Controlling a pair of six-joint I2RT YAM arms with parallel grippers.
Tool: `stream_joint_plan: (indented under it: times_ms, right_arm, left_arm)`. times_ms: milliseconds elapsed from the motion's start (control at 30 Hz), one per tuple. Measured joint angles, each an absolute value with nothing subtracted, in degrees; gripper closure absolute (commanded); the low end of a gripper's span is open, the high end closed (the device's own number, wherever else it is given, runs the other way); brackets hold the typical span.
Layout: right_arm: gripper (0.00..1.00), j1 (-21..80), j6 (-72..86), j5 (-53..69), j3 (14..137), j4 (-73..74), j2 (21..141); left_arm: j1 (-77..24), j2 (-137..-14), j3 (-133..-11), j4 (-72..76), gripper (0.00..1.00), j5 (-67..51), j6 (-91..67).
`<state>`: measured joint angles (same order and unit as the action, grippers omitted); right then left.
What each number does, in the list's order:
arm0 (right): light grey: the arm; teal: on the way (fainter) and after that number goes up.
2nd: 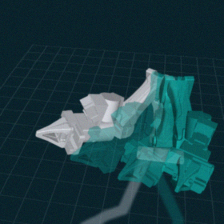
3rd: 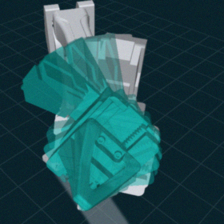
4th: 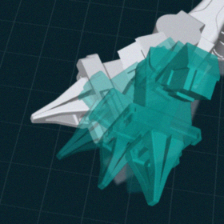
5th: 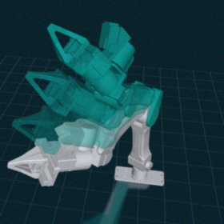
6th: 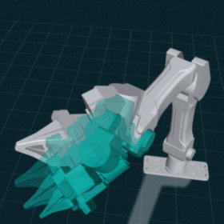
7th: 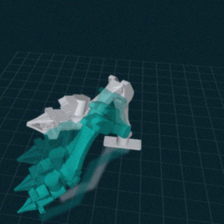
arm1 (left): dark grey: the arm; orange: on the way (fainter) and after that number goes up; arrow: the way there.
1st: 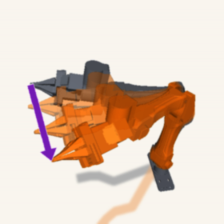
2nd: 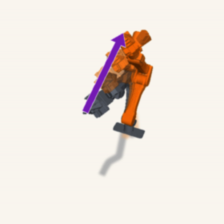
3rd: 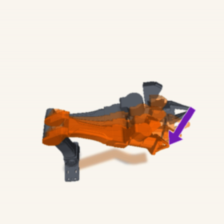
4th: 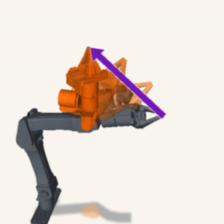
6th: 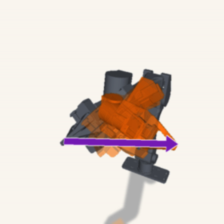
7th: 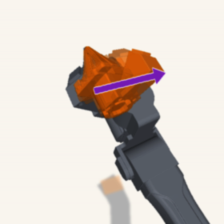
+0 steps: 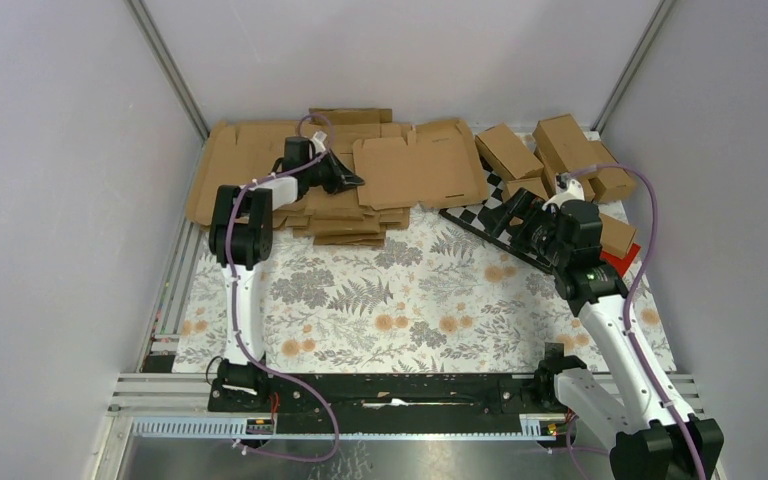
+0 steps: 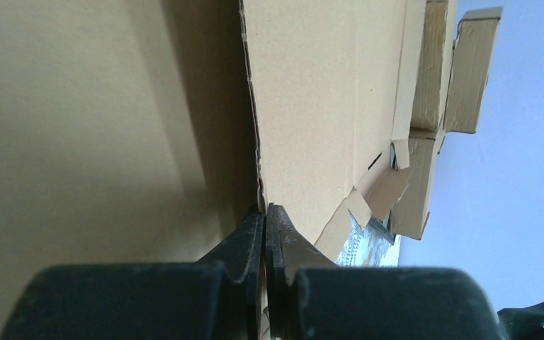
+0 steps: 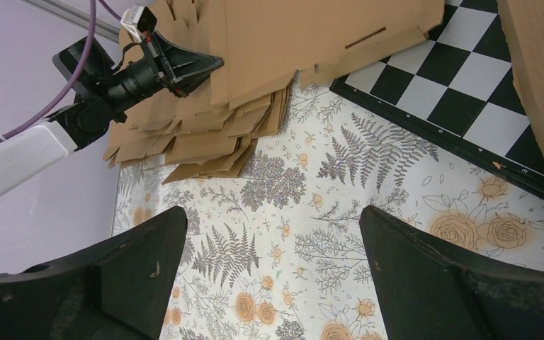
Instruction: Fold the paper box
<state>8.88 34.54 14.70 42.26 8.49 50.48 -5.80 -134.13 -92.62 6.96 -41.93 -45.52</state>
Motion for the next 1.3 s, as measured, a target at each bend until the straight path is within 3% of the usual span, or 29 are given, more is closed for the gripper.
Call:
stream_joint_plan:
  times_ms: [233, 600, 867, 1100, 1300]
  right_arm:
    - [0.00, 8.88, 34.54, 14.55, 42.26, 8.45, 48.99]
    - [0.00, 8.88, 34.94, 14.59, 42.26, 8.36, 49.36]
    - [0.00, 8.88, 37.63, 14.52, 36.77, 4.38, 48.40]
    - [0.00, 8.88, 36.71, 14.28, 34.15, 6.68, 47.27]
    - [0.00, 8.88, 34.50, 14.09, 33.17, 11.79, 47.55]
  left_arm:
    - [-7.05, -126.13, -84.99, 5.61, 1.00, -39.75, -45.52]
    - [-10.68, -90.87, -73.60, 6.79, 1.00, -37.12, -45.21]
    - [-18.04, -75.96, -62.48, -3.25, 1.00, -37.10, -43.33]
    - [-18.26, -61.65, -53.69, -12.97, 1.00, -37.87, -41.08]
    - [-18.26, -57.65, -47.29, -19.57, 1.00, -36.71, -37.15]
